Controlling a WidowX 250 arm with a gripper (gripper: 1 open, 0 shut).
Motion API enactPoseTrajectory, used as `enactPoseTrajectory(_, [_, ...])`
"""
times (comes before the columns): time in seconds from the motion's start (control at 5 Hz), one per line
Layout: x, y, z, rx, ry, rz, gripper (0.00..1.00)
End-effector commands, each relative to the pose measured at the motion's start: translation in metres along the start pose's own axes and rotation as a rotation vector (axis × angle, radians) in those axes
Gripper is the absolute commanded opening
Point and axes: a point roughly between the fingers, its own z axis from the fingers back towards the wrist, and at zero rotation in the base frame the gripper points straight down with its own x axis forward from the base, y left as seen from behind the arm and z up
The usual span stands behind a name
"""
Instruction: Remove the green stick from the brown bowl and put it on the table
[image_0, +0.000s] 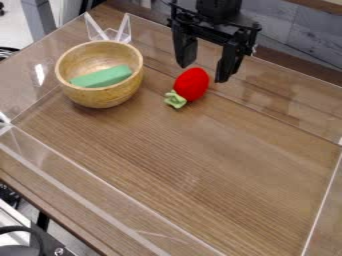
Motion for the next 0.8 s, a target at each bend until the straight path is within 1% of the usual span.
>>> enactPoseTrajectory(0.0, [-0.002, 0.016, 0.003, -0.009, -0.004, 0.014, 1.00])
enactPoseTrajectory(0.2, [-0.007, 0.043, 0.009, -0.014, -0.021, 0.042, 1.00])
enactPoseTrajectory(0.4, [-0.013, 0.078, 0.010, -0.007, -0.036, 0.064, 1.00])
enactPoseTrajectory(0.6, [-0.019, 0.111, 0.007, -0.002, -0.049, 0.075, 1.00])
